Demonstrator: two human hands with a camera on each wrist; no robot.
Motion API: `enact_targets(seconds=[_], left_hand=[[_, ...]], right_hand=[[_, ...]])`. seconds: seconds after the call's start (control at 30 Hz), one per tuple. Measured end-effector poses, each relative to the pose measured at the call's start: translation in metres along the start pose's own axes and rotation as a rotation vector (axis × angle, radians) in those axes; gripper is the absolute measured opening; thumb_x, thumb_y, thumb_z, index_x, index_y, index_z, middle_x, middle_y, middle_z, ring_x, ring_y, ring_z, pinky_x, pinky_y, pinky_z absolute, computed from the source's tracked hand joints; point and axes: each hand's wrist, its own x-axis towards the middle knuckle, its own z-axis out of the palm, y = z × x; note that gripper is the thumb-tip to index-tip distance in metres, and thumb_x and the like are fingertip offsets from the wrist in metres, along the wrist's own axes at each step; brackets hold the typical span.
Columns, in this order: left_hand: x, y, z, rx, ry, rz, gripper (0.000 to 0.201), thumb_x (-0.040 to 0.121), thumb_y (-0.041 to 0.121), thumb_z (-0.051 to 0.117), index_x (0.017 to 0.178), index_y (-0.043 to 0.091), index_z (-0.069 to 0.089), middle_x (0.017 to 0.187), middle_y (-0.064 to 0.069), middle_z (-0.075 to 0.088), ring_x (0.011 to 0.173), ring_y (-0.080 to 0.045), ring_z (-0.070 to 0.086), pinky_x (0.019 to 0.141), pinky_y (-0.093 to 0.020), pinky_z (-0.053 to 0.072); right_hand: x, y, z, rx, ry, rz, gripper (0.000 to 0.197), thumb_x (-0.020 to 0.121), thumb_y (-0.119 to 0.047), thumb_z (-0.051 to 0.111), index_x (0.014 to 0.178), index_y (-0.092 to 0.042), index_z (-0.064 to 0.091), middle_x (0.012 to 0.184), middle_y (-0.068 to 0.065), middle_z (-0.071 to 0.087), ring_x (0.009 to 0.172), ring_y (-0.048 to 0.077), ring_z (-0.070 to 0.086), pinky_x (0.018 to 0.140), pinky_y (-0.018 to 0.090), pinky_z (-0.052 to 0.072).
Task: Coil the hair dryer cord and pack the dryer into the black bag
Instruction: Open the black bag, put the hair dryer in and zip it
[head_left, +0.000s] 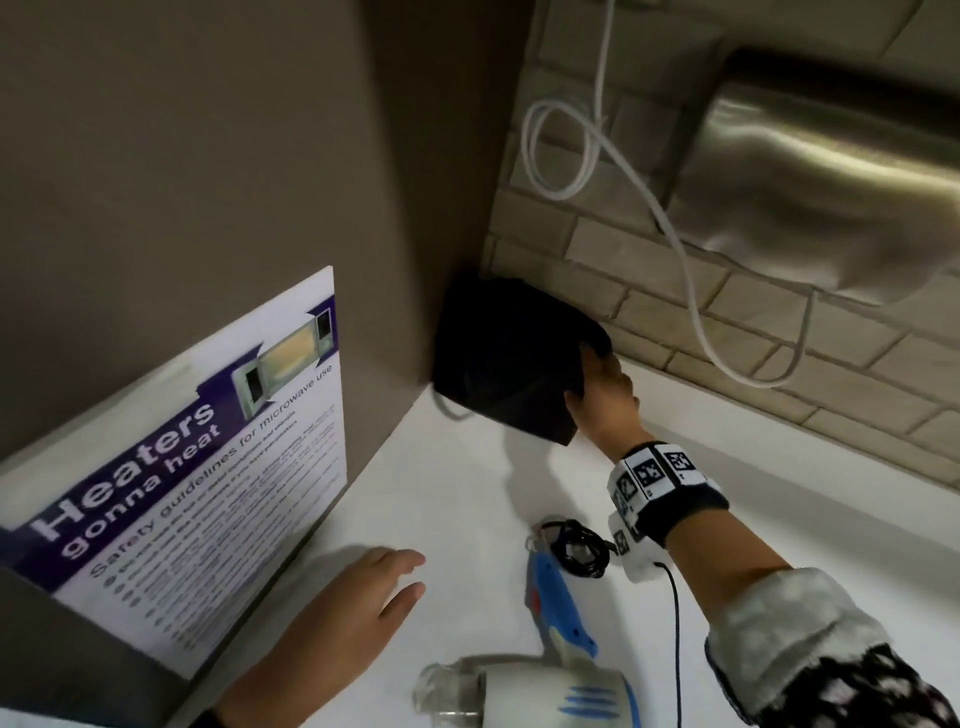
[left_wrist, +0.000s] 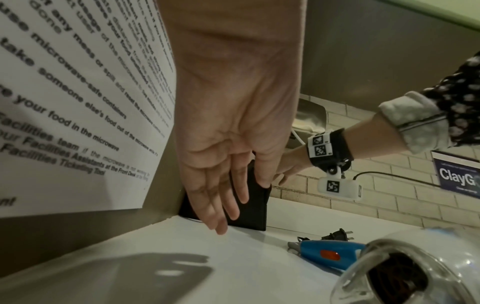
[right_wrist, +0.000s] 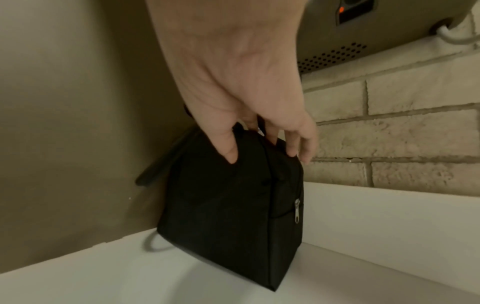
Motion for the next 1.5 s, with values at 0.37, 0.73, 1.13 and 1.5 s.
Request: enact_targets(seconds=[0.37,0.73,1.13,1.5], left_hand=[[-0.005,0.044,-0.036,0.016,0.091,0.055,0.027,0.094,0.04,0.047,0.121,0.033,0.052,0.115,0.022,0.06,0.104,0.007,0.055,0.087,-0.011,0.043],[-0.01,0.086,-0.071,0.068,0.488,0.207,0.021,0.089,0.045,0.051,0.079,0.027,0.051,0.08,0.015,0.051,0.08,-0.009,0.047,0.071,-0.032,0.043],[-0.014,0.069,-0.077,0.244,0.318,0.253,0.036,0.083,0.041,0.055,0.119,0.041,0.055,0.136,0.02,0.042,0.127,-0.008,0.033,0.106,-0.032,0.024],[0.004,0.046,-0.064,-0.005,0.286,0.134,0.051,0.084,0.033,0.062,0.131,0.028,0.046,0.134,0.012,0.042,0.112,0.004,0.046,0.088,-0.004,0.042]], right_hand=[[-0.021,0.027,-0.031,0.331,0.39,-0.204,0.022,0.084,-0.003,0.053,0.106,0.001,0.059,0.106,0.028,0.053,0.09,0.036,0.052,0.069,0.026,0.03],[-0.094,-0.021,-0.034,0.737,0.101,-0.515,0.021,0.087,0.006,0.06,0.099,-0.01,0.057,0.102,0.006,0.046,0.096,0.002,0.05,0.079,0.013,0.043],[-0.103,-0.03,-0.001,0.884,-0.352,-0.476,0.026,0.088,0.012,0.05,0.088,-0.012,0.06,0.102,0.019,0.055,0.113,0.026,0.058,0.095,0.042,0.048],[-0.092,-0.029,-0.006,1.067,-0.602,0.153,0.02,0.098,-0.029,0.047,0.116,-0.026,0.054,0.106,0.001,0.062,0.099,0.018,0.06,0.088,0.029,0.048]])
